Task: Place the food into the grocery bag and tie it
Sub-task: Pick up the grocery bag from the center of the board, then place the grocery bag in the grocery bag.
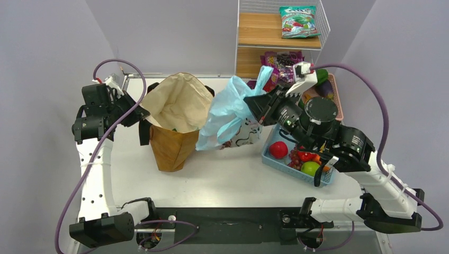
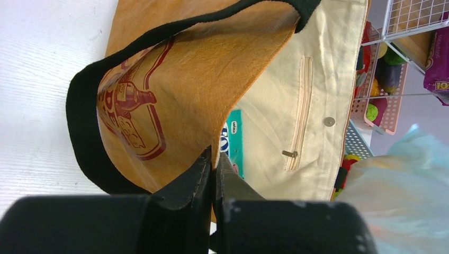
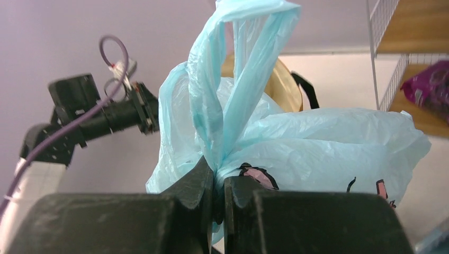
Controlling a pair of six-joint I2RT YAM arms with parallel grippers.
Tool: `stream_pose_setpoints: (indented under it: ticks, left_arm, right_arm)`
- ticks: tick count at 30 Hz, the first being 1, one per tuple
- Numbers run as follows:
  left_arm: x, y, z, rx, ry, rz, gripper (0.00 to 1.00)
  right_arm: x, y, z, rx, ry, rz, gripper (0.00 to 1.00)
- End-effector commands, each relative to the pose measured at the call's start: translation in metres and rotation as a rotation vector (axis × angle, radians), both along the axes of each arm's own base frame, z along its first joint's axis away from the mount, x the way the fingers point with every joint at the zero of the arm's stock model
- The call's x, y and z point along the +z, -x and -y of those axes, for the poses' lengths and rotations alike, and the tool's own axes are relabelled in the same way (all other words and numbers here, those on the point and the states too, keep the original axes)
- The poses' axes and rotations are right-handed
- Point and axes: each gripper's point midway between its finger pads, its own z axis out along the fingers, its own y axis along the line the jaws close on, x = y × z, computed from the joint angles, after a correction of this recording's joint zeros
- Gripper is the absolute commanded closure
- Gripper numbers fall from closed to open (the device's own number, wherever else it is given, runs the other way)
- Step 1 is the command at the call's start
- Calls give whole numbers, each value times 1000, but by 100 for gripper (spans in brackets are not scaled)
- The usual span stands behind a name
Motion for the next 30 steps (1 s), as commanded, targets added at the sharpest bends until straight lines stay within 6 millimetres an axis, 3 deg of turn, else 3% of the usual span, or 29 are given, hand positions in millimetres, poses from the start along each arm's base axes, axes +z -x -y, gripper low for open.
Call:
stream_pose_setpoints:
  ticks: [1, 5, 14, 20, 23, 26, 27, 30]
  left_arm:
    - [14, 2, 4, -15, 18, 64, 100]
    - [12, 3, 4, -12, 19, 64, 100]
    - [18, 5, 14, -52, 58, 77, 100]
    - [26, 6, 17, -67, 69, 94, 100]
    - [26, 6, 18, -67, 76, 91, 100]
    - [26, 5, 19, -71, 88, 88, 100]
    - [26, 5, 20, -73, 92, 87, 100]
    - [26, 5, 21, -72, 99, 88, 100]
  right_arm:
    - [70, -16, 16, -89, -51, 184, 100]
    - [107, -19, 16, -87, -58, 267, 100]
    - [140, -39, -2, -79, -64, 407, 100]
    - [147, -59, -28, -25, -81, 518, 100]
    - [147, -73, -53, 83, -133, 534, 100]
    - [157, -71, -77, 220, -232, 557, 100]
    - [150, -77, -89, 247, -234, 546, 100]
    - [138, -70, -129, 446, -271, 544, 100]
